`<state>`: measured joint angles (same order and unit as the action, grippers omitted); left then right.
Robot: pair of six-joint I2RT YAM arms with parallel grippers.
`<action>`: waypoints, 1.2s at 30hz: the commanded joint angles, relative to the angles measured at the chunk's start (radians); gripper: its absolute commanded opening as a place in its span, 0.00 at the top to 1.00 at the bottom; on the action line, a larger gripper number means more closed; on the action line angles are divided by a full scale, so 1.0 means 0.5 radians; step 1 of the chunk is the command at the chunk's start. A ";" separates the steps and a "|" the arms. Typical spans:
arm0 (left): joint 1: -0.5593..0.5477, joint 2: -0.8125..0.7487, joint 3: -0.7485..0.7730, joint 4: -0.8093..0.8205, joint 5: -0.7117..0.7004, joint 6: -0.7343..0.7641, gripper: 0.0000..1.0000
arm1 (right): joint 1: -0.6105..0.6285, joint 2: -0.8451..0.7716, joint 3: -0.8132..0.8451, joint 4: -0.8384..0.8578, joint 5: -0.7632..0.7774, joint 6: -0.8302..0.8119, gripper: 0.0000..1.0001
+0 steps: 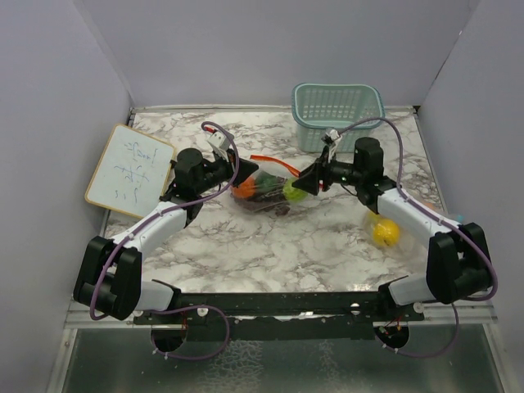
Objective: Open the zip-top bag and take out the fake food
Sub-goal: Open the zipper of the food storage bag at the center of the board.
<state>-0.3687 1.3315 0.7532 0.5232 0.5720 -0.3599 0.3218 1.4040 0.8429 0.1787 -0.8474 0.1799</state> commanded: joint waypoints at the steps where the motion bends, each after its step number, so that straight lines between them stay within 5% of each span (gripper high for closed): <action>1: -0.011 -0.051 0.007 0.045 0.072 -0.002 1.00 | 0.013 0.085 0.197 -0.085 0.141 -0.157 0.45; 11: -0.009 -0.097 -0.003 0.040 0.098 0.001 1.00 | 0.013 0.270 0.421 -0.160 0.202 -0.267 0.46; 26: -0.009 0.016 0.085 0.052 0.034 -0.040 1.00 | 0.013 0.153 0.287 -0.161 0.158 -0.181 0.99; 27: -0.011 0.024 0.112 0.024 -0.021 -0.038 0.94 | 0.013 0.135 0.294 -0.158 0.149 -0.148 0.99; 32: -0.007 0.118 0.456 -0.412 -0.442 0.063 0.14 | 0.009 0.043 0.443 -0.131 0.191 0.076 0.99; 34: 0.020 0.115 0.527 -0.533 -0.649 0.017 0.02 | 0.009 0.076 0.638 -0.295 0.257 0.085 0.99; 36: 0.090 0.076 0.521 -0.548 -0.717 -0.107 0.01 | 0.010 0.111 0.825 -0.457 0.339 0.084 0.99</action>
<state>-0.3656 1.3914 0.9756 0.3546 0.4007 -0.3550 0.3233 1.4643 1.0649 0.0498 -0.7628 0.1795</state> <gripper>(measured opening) 0.974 0.020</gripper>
